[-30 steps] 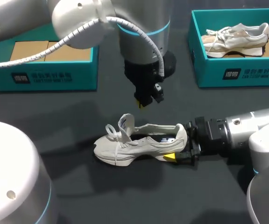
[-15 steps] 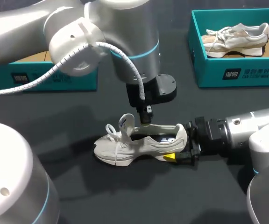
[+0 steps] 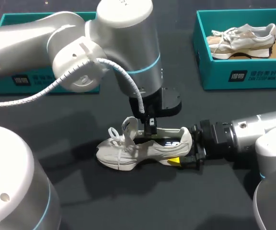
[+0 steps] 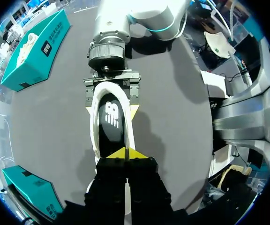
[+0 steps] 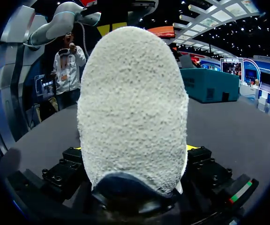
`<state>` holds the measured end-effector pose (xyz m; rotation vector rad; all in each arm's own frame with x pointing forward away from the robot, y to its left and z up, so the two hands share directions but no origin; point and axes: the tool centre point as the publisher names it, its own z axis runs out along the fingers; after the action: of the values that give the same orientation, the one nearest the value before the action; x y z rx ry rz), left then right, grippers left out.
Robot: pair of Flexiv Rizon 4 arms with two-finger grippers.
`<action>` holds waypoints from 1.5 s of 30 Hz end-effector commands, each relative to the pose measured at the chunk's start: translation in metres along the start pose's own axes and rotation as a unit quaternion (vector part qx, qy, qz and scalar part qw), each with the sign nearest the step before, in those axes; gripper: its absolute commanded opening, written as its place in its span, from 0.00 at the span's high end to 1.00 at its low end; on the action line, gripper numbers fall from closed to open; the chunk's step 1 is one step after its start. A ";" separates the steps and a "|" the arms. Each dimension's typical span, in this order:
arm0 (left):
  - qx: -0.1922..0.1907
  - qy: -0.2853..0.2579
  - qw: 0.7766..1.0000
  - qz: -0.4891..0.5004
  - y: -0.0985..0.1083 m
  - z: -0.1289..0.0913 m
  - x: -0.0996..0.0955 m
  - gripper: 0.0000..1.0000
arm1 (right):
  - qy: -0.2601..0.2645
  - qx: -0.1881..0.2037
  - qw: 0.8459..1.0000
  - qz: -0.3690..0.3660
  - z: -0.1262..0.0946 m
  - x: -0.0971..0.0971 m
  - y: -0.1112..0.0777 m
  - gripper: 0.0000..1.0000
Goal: Take the shoe out of the shoebox, open the shoe tongue, remove and reinsert the insole, then place the shoe into the shoebox
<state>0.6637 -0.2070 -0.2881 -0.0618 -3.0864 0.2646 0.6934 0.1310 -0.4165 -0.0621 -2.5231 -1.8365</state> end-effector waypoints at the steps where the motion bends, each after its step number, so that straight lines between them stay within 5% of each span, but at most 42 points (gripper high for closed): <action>1: -0.003 0.015 1.000 0.008 -0.018 0.024 -0.012 1.00 | 0.000 0.002 1.000 0.000 0.001 0.001 0.001 1.00; 8: -0.003 0.015 1.000 0.008 -0.018 0.024 -0.012 1.00 | 0.000 0.002 1.000 0.000 0.001 0.001 0.001 1.00; 21: -0.027 0.034 0.999 -0.003 -0.037 0.074 -0.031 1.00 | 0.000 0.002 1.000 0.000 0.001 0.001 0.001 1.00; 45: -0.042 0.107 0.993 0.023 0.020 0.086 -0.011 1.00 | 0.000 0.002 1.000 0.000 0.001 0.001 0.001 1.00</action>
<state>0.6749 -0.2081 -0.3778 -0.1538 -2.8772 0.1055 0.6934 0.1311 -0.4164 -0.0621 -2.5230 -1.8366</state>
